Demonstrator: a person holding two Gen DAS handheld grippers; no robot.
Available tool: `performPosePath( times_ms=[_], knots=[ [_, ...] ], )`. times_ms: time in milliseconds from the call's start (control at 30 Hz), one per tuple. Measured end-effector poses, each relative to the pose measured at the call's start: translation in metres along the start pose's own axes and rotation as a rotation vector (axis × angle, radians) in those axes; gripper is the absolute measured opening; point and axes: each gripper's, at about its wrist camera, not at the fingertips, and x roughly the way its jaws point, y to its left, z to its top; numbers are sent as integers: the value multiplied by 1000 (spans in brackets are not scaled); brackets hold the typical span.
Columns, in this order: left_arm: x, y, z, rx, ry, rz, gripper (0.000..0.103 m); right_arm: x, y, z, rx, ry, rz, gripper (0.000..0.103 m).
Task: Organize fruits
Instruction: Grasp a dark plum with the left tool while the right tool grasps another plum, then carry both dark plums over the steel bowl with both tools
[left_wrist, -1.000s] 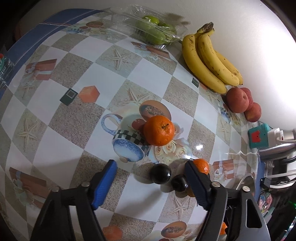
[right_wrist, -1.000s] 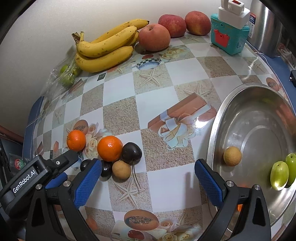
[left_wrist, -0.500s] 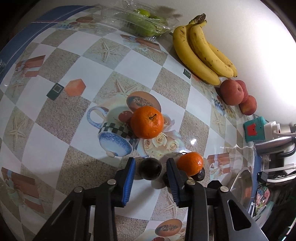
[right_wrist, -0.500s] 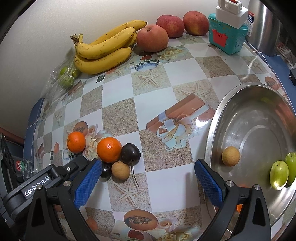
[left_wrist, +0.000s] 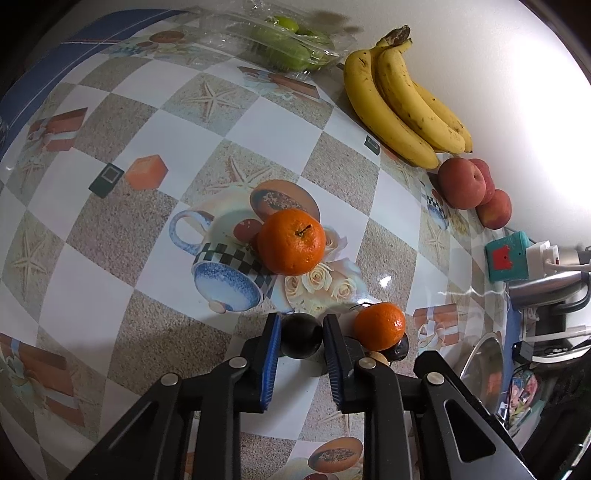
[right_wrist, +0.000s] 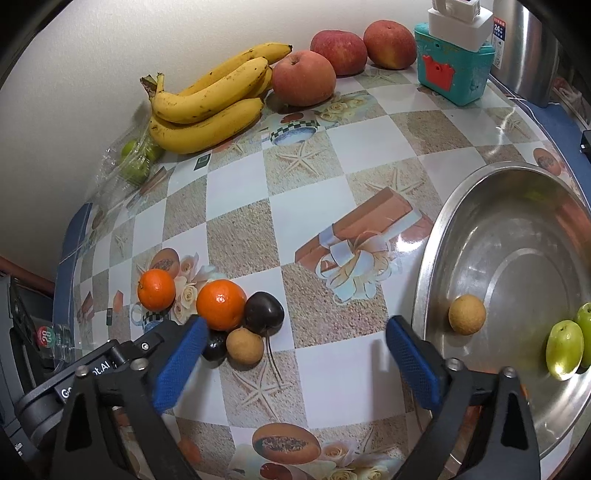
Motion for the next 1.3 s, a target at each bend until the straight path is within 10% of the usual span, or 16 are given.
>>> performPosePath(
  times_ms=[467, 1300],
  knots=[
    [0, 1, 0, -8, 2, -4, 25, 15, 0, -1, 17, 38, 52, 50],
    [-1, 1, 0, -12, 4, -6, 25, 27, 12, 0, -3, 56, 111, 27]
  ],
)
